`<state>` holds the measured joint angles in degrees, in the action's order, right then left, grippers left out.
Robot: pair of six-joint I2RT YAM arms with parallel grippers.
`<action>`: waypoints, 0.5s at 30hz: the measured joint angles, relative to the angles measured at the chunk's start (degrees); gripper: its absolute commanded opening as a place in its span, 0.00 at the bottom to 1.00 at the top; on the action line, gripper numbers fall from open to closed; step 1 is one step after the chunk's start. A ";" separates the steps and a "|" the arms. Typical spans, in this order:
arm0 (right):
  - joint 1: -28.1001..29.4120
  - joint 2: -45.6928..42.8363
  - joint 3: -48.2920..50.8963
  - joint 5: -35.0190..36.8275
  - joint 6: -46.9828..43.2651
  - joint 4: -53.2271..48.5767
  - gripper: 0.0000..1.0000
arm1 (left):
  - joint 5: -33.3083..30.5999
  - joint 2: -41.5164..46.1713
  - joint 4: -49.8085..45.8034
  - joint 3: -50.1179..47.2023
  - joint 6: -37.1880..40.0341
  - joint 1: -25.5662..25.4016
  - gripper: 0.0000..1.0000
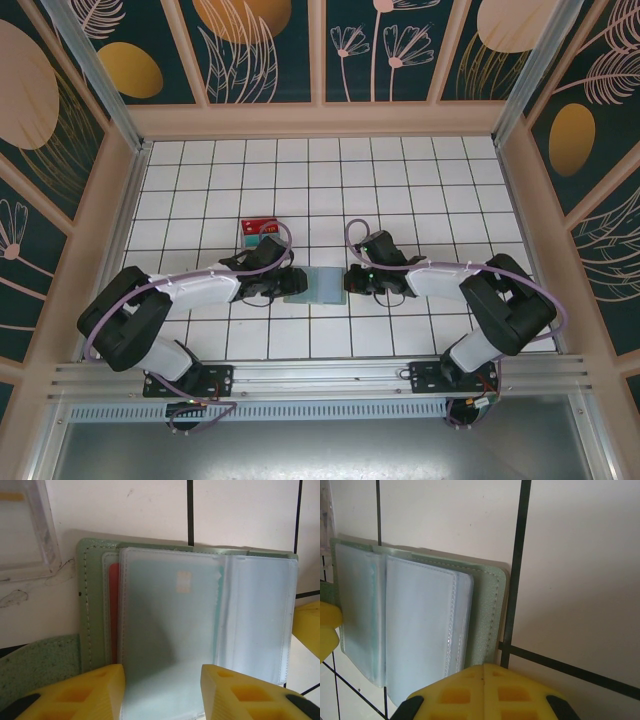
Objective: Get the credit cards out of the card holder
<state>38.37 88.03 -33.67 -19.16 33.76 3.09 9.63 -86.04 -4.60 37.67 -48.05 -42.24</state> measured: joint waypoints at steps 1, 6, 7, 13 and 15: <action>0.00 0.00 0.00 0.02 0.00 0.00 0.00 | -0.04 -0.04 -0.11 0.07 0.02 -0.07 0.46; 0.00 0.02 0.00 0.00 0.00 0.04 0.00 | -0.70 -0.20 -0.20 0.22 0.48 -0.33 0.50; 0.00 0.07 0.00 -0.02 0.00 0.07 0.00 | -0.42 -0.37 0.04 0.24 0.61 -0.46 0.51; -0.02 0.22 -0.04 -0.20 0.00 0.11 0.00 | 1.79 -1.40 2.60 0.48 1.29 -1.36 0.57; -0.02 0.24 -0.04 -0.20 0.00 0.11 0.00 | 2.36 -1.40 3.04 0.48 1.29 -1.40 0.58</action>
<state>38.35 88.27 -33.71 -19.35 33.76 3.20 11.99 -87.44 -1.56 38.15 -46.76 -43.64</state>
